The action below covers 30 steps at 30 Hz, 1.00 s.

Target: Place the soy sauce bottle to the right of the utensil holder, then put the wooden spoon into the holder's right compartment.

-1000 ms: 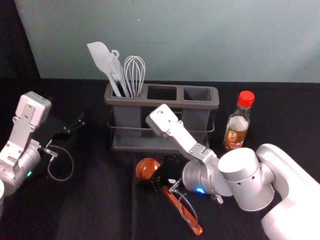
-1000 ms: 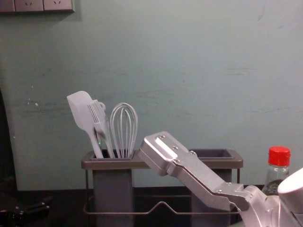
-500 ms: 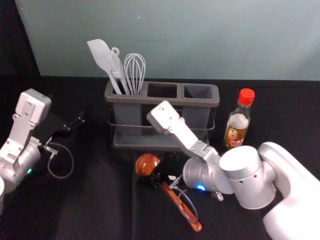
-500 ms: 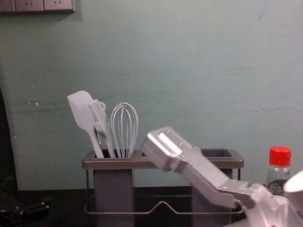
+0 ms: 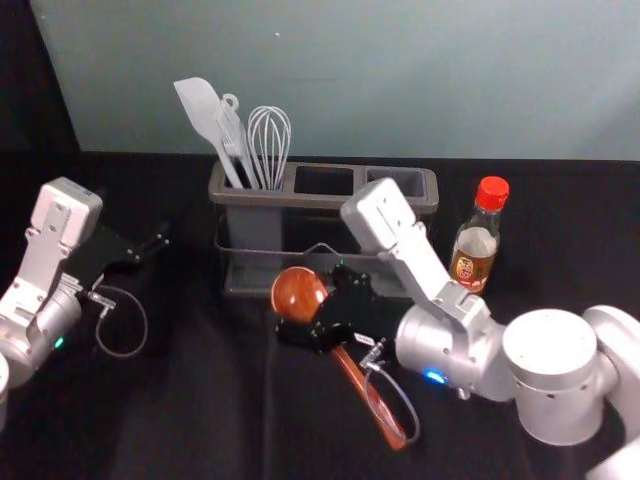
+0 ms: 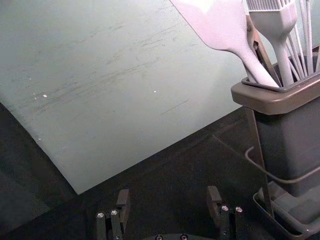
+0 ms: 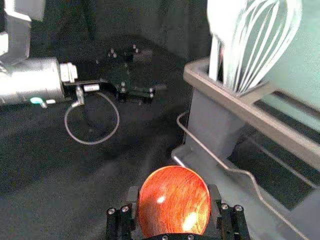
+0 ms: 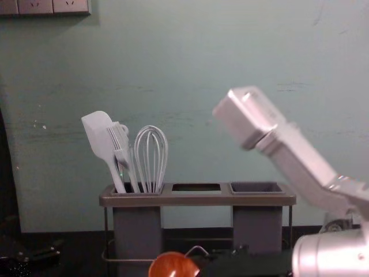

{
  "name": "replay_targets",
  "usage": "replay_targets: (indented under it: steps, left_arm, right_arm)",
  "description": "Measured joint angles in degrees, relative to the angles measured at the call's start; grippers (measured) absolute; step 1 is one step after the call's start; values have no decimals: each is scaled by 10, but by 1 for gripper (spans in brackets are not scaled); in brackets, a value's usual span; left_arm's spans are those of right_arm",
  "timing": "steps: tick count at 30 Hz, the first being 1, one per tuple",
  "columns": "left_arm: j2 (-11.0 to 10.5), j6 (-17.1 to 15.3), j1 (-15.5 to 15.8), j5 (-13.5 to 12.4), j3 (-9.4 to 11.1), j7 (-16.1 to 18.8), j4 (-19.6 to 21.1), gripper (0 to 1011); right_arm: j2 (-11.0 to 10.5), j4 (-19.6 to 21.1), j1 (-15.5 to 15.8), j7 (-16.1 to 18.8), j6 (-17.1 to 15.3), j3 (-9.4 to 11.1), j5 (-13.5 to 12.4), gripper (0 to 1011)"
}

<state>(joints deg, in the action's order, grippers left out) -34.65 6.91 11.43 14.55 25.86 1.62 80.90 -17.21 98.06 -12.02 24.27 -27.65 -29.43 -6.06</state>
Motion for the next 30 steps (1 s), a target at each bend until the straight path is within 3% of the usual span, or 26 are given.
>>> replay_targets:
  steps: [9,18,21,24,25,28,30]
  left_arm:
    - [0,0,0,0,0,0,0,1005]
    - [0,0,0,0,0,0,0,1005]
    - [0,0,0,0,0,0,0,1005]
    - [0,0,0,0,0,0,0,1005]
    - [0,0,0,0,0,0,0,1005]
    - [0,0,0,0,0,0,0,1005]
    - [0,0,0,0,0,0,0,1005]
  right_arm:
    - [-31,89,48,-24,28,31,-7,841]
    - [-57,177,102,-53,31,74,-11,841]
    - [-64,209,127,-66,35,96,-10,841]
    - [-71,242,157,-76,33,133,-15,841]
    - [-71,242,157,-76,33,133,-15,841]
    - [-72,268,189,-87,32,179,-31,841]
    - [-72,278,202,-92,31,198,-37,841]
